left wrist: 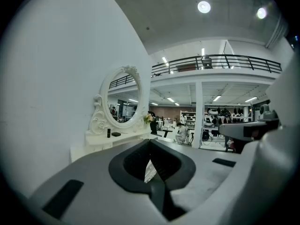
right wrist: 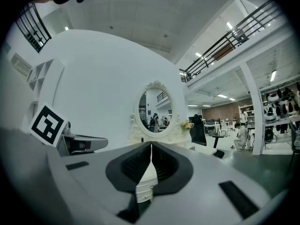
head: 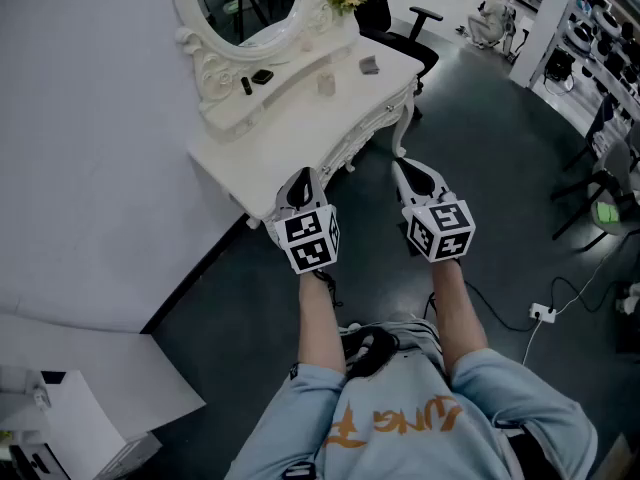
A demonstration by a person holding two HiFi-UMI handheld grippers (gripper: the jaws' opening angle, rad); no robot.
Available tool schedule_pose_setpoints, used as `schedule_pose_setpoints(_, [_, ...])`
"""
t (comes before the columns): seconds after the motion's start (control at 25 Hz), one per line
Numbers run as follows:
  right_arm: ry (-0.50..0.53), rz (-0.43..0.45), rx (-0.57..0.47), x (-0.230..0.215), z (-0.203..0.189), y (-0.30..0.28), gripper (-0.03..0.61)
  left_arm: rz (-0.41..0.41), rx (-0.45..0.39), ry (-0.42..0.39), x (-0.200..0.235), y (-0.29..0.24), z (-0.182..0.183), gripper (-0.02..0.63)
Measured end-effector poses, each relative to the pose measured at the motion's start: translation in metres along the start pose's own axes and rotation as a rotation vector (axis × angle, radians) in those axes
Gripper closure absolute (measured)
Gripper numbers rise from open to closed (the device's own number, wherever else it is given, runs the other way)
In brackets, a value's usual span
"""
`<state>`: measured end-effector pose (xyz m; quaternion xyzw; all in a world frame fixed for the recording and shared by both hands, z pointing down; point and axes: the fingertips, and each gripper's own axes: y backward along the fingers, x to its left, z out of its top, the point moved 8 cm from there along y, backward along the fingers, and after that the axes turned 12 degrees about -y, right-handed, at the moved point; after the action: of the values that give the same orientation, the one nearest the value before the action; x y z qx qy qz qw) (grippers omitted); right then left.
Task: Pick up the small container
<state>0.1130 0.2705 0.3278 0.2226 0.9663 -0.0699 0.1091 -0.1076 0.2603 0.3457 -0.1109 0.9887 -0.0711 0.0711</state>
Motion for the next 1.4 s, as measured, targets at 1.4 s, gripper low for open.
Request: schedule_pose_setpoints(1.4, [0.005, -0.127, 0.001, -0.044, 0.022, -0.014, 0.549, -0.026, -0.099, 0.140, 0.012, -0.052, 0.011, 0.592])
